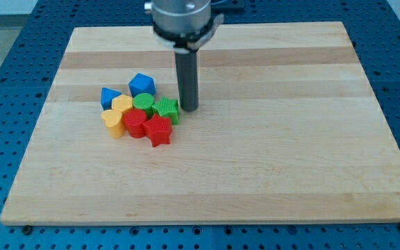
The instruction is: Slide the group of blocks left a bit
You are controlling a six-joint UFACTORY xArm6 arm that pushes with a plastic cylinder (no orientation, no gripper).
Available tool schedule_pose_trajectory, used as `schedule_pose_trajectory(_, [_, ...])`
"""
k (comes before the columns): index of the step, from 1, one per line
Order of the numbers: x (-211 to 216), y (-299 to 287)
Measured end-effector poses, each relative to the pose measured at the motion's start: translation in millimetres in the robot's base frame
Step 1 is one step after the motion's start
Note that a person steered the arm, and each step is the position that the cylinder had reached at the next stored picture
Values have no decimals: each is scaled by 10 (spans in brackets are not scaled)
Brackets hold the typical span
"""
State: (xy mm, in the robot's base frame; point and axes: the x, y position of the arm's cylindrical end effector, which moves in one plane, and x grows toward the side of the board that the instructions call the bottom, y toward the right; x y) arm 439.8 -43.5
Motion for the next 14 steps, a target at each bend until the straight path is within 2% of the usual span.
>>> schedule_pose_trajectory(1, [74, -75])
schedule_pose_trajectory(2, [-707, -75])
schedule_pose_trajectory(3, [-1134, -151])
schedule_pose_trajectory(4, [-1132, -155])
schedule_pose_trajectory(5, [-675, 79])
schedule_pose_trajectory(6, [-55, 625])
schedule_pose_trajectory(7, [469, 616])
schedule_pose_trajectory(8, [610, 164])
schedule_pose_trajectory(10, [479, -230])
schedule_pose_trajectory(12, [298, -236])
schedule_pose_trajectory(14, [298, -280])
